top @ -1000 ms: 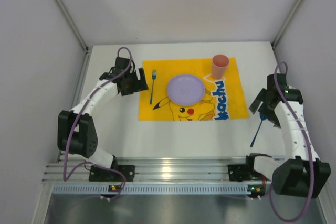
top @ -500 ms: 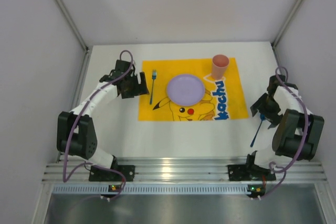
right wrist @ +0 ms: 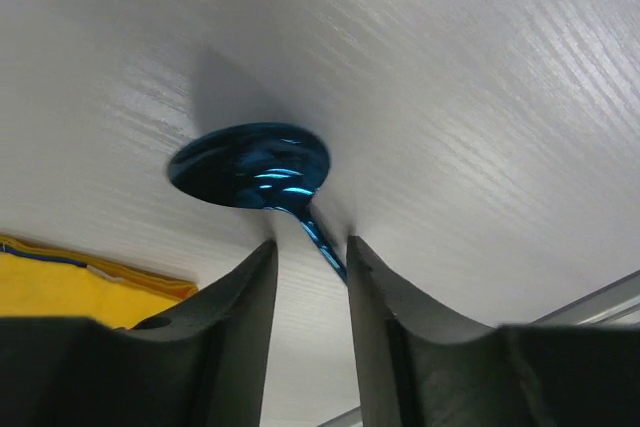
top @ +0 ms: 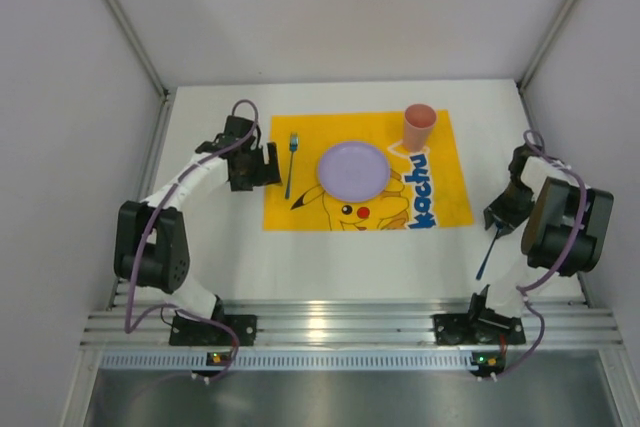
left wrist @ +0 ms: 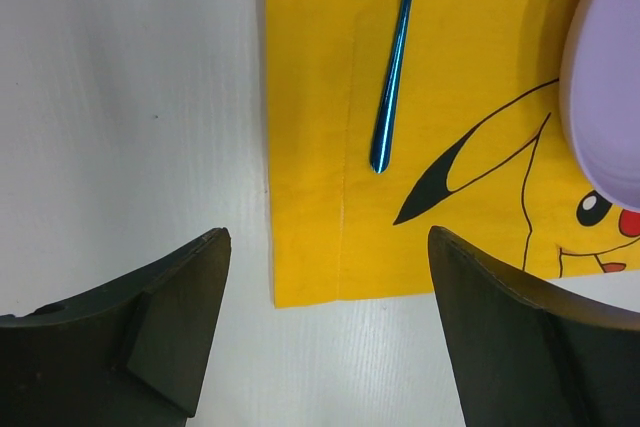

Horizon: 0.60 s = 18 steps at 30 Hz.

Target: Set the dinner table for one person

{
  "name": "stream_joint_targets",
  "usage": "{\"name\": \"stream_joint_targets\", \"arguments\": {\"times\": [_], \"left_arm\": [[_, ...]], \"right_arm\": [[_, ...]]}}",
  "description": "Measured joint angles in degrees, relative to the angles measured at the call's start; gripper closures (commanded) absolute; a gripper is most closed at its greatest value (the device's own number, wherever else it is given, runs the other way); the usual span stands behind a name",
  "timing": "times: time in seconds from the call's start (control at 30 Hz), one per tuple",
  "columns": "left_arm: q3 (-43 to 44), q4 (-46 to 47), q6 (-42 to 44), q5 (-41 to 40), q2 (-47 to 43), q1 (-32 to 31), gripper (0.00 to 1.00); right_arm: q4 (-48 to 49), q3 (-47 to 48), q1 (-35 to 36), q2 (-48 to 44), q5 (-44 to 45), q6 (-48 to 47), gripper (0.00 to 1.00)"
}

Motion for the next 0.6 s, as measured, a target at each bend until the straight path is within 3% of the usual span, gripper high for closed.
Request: {"name": "stream_joint_targets", "arguments": {"times": [0.23,0.6], "left_arm": [[3.13,-1.62,-0.02,-0.63,4.72,0.00,0.15],[9.01,-2.43,-0.04,0.09,9.01,-0.02,0.16]], "right_arm": [[-0.35,1.53,-0.61,1.95,-0.87,-0.59,0.99],[-2.91,3.98,-1.05,3.78,-0.33,-1.53,1.00]]}}
